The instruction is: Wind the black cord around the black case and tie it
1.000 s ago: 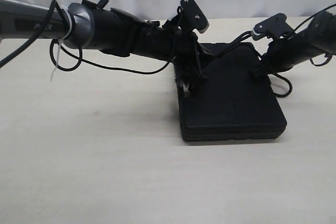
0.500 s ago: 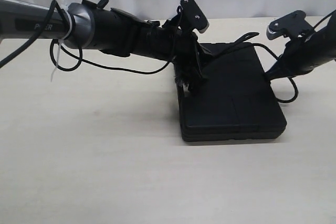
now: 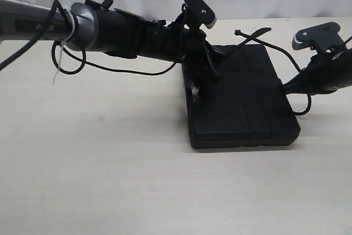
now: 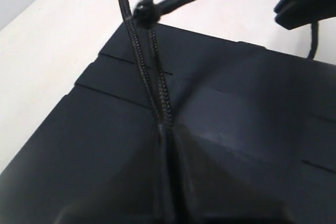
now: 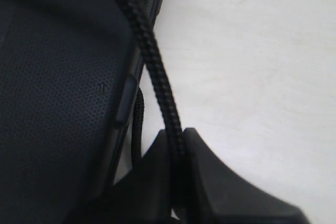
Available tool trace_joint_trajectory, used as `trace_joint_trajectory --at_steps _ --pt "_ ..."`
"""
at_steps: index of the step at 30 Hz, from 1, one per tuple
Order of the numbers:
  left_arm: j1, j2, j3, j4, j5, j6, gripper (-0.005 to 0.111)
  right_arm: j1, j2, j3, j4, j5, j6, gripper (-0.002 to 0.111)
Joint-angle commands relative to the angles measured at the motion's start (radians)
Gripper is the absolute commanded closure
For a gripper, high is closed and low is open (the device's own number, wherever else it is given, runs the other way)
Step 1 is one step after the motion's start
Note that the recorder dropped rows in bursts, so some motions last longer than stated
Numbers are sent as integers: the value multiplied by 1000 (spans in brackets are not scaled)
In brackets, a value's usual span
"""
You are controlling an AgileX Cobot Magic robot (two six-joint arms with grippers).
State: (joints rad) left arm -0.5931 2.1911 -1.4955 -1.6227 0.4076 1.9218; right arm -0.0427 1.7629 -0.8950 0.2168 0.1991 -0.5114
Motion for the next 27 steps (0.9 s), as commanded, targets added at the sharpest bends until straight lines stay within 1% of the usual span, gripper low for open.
trace_joint_trajectory --at_steps 1,6,12,15,22,25,27 --pt "-1 -1 -7 -19 30 -5 107 -1 -9 5 8 -9 4 104" --pt "1 -1 -7 -42 -128 -5 107 -1 -9 5 8 -7 2 104" --pt "5 -1 -7 -50 -132 -12 107 -1 -9 5 8 38 -43 104" --pt "19 -1 -7 -89 -111 -15 107 -1 -9 5 8 73 -50 104" --pt "86 -1 -7 -122 93 -17 107 -1 2 5 8 99 -71 104" --pt "103 -1 -5 -116 190 -19 107 -1 6 5 40 63 -71 104" --pt "103 -1 -5 -96 216 -19 107 -1 6 1 60 60 -80 104"
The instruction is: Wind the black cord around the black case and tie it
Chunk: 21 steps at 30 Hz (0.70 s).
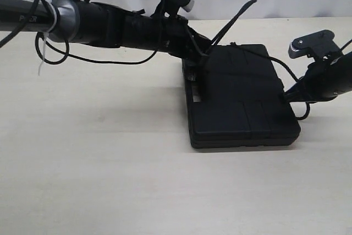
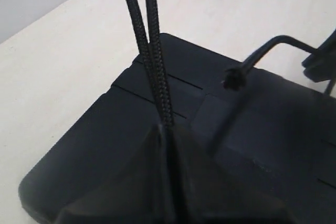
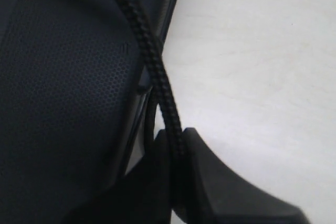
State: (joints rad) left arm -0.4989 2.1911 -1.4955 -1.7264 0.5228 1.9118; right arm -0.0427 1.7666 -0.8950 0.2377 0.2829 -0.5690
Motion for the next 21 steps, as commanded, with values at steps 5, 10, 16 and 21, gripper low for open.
trace_joint_trajectory --at_steps 5,10,16,21 --pt "9 -1 -5 22 117 -6 107 -1 2 1 56 -36 -23 104" --pt "9 -1 -5 33 167 3 107 -1 2 1 64 -52 -21 104" --pt "9 -1 -5 91 242 64 107 -1 2 1 92 -77 -21 104" --pt "9 -1 -5 100 292 103 107 -1 2 -1 94 -76 -21 104"
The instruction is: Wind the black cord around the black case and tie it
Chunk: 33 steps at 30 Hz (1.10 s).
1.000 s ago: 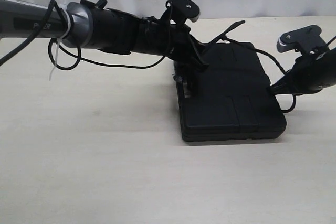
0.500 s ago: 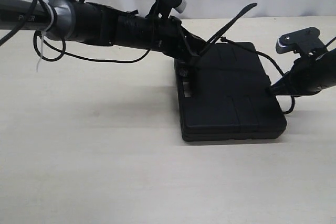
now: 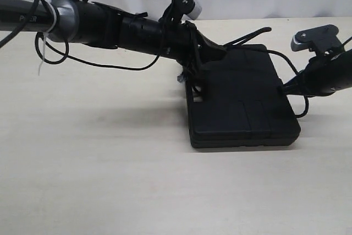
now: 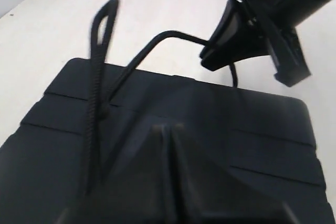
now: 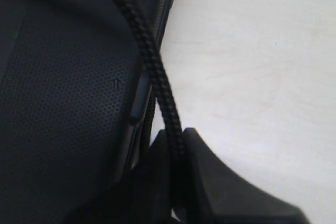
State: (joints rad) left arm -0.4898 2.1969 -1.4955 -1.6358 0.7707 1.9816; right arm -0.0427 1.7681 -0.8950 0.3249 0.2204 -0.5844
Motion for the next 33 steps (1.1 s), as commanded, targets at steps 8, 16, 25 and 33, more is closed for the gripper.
trace_joint_trajectory --at_steps 8,16,25,33 --pt "-1 -7 -5 3 -7 44 107 -1 1 -1 12 -14 -5 104" --pt "-31 -7 -26 30 -140 162 61 -1 1 -1 23 -12 -5 104" --pt "-165 112 -173 200 -406 162 56 -1 1 -1 26 -10 -5 104" --pt "-164 163 -203 182 -492 162 80 -1 1 -1 26 -18 -5 104"
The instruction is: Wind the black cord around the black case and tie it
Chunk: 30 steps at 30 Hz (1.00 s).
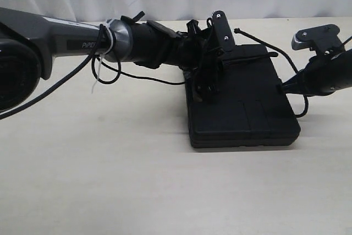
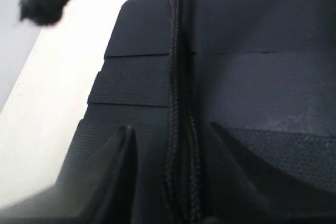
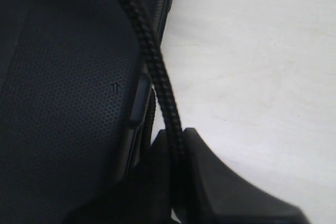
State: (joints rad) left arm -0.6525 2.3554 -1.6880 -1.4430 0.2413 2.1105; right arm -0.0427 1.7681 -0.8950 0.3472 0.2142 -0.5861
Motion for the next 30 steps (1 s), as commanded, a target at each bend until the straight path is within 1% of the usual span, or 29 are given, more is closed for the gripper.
trace_joint_trajectory --at_steps 1,4,22,26,30 --pt "-2 4 -11 -9 50 33 83 -1 1 -1 3 -11 -4 104" --pt "-2 2 -11 -9 89 33 88 -1 1 -1 3 -11 -4 104" --pt "-2 -2 -11 -9 66 31 88 -1 1 -1 3 -11 -4 104" --pt "0 -12 -11 0 27 -27 88 -1 1 -1 3 -11 -4 104" --pt "0 -36 -11 27 31 -94 88 -1 1 -1 3 -16 -4 104"
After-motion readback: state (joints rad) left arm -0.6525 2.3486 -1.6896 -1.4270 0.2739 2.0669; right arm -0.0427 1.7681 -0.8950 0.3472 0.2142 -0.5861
